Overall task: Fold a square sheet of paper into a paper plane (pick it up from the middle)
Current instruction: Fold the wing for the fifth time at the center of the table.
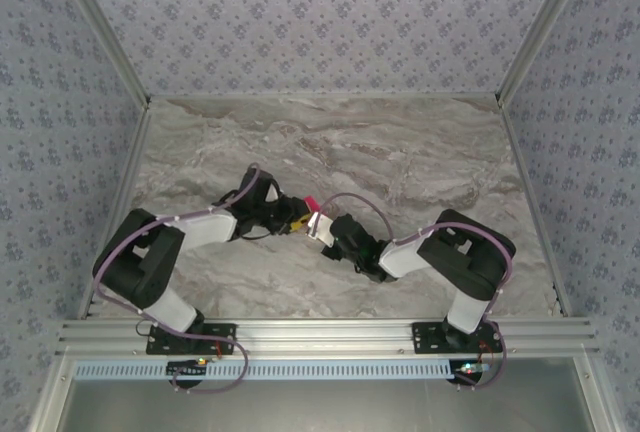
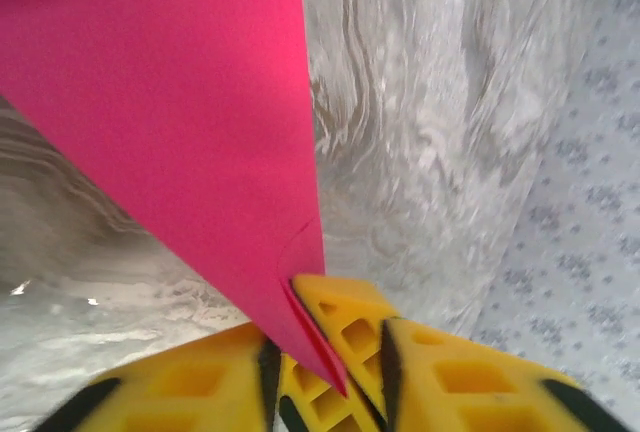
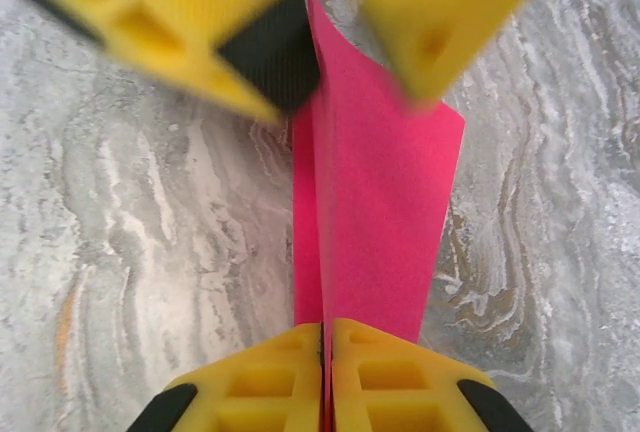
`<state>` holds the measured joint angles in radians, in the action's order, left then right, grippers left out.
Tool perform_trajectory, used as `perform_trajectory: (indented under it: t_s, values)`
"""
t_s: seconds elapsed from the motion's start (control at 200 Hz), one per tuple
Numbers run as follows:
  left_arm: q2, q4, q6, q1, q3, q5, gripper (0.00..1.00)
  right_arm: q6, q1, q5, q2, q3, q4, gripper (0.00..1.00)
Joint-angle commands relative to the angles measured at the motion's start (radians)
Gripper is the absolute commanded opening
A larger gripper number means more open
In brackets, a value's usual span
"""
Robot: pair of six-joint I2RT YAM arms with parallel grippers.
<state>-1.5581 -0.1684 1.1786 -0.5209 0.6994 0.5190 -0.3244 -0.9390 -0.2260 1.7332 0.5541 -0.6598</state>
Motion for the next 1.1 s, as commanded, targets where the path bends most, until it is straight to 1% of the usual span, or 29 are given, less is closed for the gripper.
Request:
perform_trajectory:
  t_s: [0.0, 0.15, 0.25, 0.335, 0.4, 0.505, 0.635, 0.774, 0.869, 1.094]
  values:
    - [0.086, 0.106, -0.047, 0.061, 0.020, -0.015, 0.42, 0.067, 0.012, 0.073, -0.042, 0.013, 0.054, 0.09]
    - [0.196, 0.182, -0.089, 0.123, -0.003, -0.052, 0.56, 0.162, 0.043, 0.184, -0.060, 0.027, 0.114, 0.07]
    - [0.264, 0.172, -0.093, 0.139, -0.049, -0.074, 0.61, 0.222, 0.061, 0.262, -0.060, 0.043, 0.148, 0.06]
    - [0.298, 0.117, -0.080, 0.137, -0.102, -0.068, 0.62, 0.272, 0.072, 0.321, -0.050, 0.060, 0.173, 0.06]
    - [0.312, 0.056, -0.061, 0.132, -0.145, -0.052, 0.60, 0.313, 0.083, 0.357, -0.039, 0.074, 0.192, 0.06]
    - [0.317, -0.017, -0.046, 0.109, -0.197, -0.044, 0.54, 0.383, 0.108, 0.423, -0.020, 0.088, 0.196, 0.06]
    - [0.307, -0.095, -0.037, 0.052, -0.232, -0.046, 0.48, 0.458, 0.138, 0.507, -0.003, 0.108, 0.211, 0.06]
    - [0.260, -0.177, -0.028, -0.001, -0.246, -0.050, 0.44, 0.518, 0.165, 0.589, 0.017, 0.125, 0.226, 0.07]
    - [0.214, -0.228, -0.025, -0.027, -0.239, -0.048, 0.41, 0.537, 0.173, 0.613, 0.030, 0.132, 0.233, 0.08]
    - [0.105, -0.276, -0.033, -0.055, -0.170, -0.040, 0.35, 0.555, 0.182, 0.639, 0.034, 0.138, 0.244, 0.11]
